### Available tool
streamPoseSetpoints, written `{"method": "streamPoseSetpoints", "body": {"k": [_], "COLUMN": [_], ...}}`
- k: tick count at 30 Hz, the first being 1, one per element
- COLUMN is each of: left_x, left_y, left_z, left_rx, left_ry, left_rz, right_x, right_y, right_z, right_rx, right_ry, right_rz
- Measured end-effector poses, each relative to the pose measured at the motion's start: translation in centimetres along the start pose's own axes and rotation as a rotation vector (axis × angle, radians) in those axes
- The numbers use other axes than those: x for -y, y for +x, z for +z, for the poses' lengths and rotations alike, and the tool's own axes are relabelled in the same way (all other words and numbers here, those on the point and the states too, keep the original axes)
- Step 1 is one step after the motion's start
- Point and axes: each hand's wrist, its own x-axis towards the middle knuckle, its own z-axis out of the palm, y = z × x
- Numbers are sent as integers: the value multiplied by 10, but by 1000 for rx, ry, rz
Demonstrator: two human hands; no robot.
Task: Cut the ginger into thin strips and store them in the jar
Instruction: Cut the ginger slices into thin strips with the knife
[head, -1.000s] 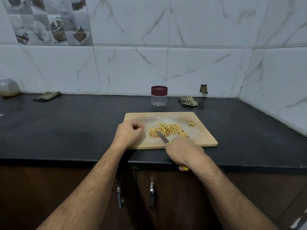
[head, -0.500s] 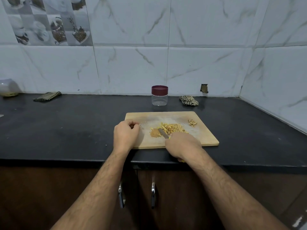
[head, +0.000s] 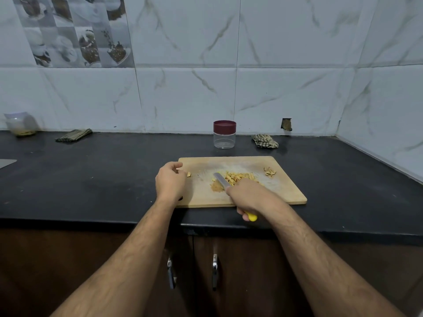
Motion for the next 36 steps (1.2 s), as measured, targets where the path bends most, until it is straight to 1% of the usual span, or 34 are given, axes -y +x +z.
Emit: {"method": "streamPoseSetpoints", "body": {"k": [2,5,7,12,16,20,24,28,31,33,36], "left_x": [-1,-3,-4,-10,-14,-14,-13,-10,-5,-5,-11], "left_y": [7,19,27,35,32,31,31,23,16,12,8], "left_z": [-2,-6,-7,-2,3,3,2,0,2,1,1], "left_rx": [3,44,101,240,250,205,171,162,125,101,112], "left_ry": [68,216,323,551,657,617,549,454,370,315,256], "left_rz": [18,102,147,192,234,201,215,210,227,236,215], "right_x": [3,1,-2,-5,-7,-7,-4,-2,-4,-7,-10], "right_y": [3,4,5,8,10,11,9,3,-5,-10,-17], "right_z": [4,12,14,17,19,19,16,9,4,1,-5], "right_rx": [3,49,56,41,20,0,9,60,93,106,109], "right_ry": [14,5,2,27,19,10,38,191,317,337,300], "right_rz": [7,48,51,49,43,39,84,143,186,180,171]}}
